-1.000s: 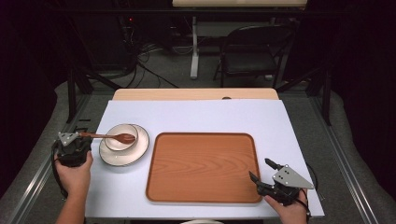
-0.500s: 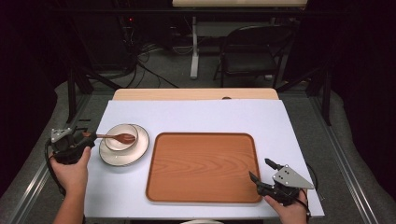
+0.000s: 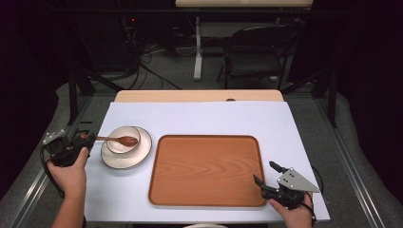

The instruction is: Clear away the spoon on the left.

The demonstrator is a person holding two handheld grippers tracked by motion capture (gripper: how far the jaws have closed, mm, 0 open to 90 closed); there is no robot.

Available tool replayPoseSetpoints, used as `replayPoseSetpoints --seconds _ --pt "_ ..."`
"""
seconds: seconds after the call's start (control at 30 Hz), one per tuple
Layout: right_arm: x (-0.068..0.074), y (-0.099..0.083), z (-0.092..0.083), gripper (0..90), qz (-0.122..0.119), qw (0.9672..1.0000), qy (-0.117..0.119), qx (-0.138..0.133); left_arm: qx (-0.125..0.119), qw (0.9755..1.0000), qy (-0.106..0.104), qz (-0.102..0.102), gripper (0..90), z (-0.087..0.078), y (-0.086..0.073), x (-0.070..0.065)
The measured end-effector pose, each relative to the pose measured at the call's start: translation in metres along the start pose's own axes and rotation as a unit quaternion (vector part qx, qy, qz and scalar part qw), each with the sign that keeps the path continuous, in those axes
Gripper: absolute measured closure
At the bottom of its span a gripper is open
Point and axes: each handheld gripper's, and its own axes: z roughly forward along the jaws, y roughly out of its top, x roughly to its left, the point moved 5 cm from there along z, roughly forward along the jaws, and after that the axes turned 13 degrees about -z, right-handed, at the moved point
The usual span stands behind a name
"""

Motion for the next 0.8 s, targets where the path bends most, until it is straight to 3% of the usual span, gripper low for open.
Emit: replayPoseSetpoints --seconds 0.1,0.47,0.8 --pt "0.000 0.000 0.000 27.9 -0.001 1.0000 0.000 -0.001 -0.001 0.9997 -0.003 -0.024 41.3 0.002 -0.001 0.007" --pt "0.000 0.000 0.001 27.9 -0.001 1.0000 0.001 0.001 0.006 0.9985 -0.014 -0.052 42.0 0.014 -0.006 0.012" --pt "0.000 -0.001 0.001 27.9 -0.001 1.0000 0.002 0.002 0.001 0.9966 -0.032 -0.076 49.1 0.029 -0.011 0.009"
